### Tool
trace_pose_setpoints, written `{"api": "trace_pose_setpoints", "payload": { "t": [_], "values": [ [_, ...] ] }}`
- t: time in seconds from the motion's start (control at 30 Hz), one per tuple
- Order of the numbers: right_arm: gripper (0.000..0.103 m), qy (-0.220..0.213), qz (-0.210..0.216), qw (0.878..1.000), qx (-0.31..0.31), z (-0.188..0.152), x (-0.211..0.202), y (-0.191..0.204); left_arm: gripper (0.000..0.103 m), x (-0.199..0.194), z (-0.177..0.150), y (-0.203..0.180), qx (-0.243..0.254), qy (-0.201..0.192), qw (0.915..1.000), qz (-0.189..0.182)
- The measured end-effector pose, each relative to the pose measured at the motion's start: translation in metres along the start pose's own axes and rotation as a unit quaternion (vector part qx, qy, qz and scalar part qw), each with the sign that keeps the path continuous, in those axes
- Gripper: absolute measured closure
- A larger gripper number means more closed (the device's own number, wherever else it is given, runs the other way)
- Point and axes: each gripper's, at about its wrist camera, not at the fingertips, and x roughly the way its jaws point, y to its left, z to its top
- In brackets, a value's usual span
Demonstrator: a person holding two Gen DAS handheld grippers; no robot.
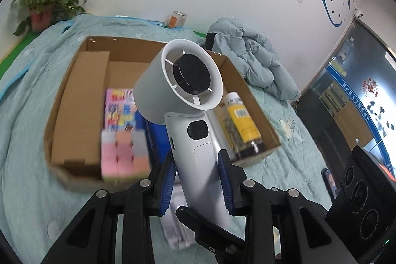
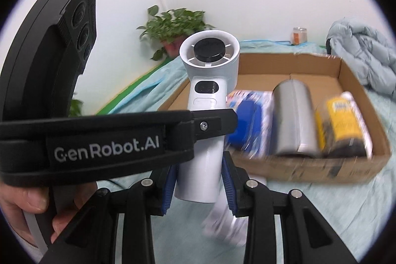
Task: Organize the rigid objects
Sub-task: 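Carry the white fan upright into the box beside the canister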
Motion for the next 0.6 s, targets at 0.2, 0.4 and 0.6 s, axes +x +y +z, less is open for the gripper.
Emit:
{"api": "trace_pose_setpoints", "payload": {
  "t": [0.2, 0.4, 0.6],
  "values": [
    [0.070, 0.025, -0.032, 0.999, 0.009, 0.035, 0.040, -0.030, 0.072, 0.063, 0.061, 0.015, -0.019, 0.065, 0.9974, -0.024],
    [0.070, 0.064, -0.044, 0.996, 0.049, 0.032, 0.072, -0.059, 0.072, 0.109, 0.063, 0.036, -0.040, 0.114, 0.9918, -0.040],
    [0.069, 0.074, -0.058, 0.994, 0.051, 0.032, 0.076, -0.066, 0.064, 0.128, 0.061, 0.040, -0.046, 0.132, 0.9898, -0.029]
  ]
}}
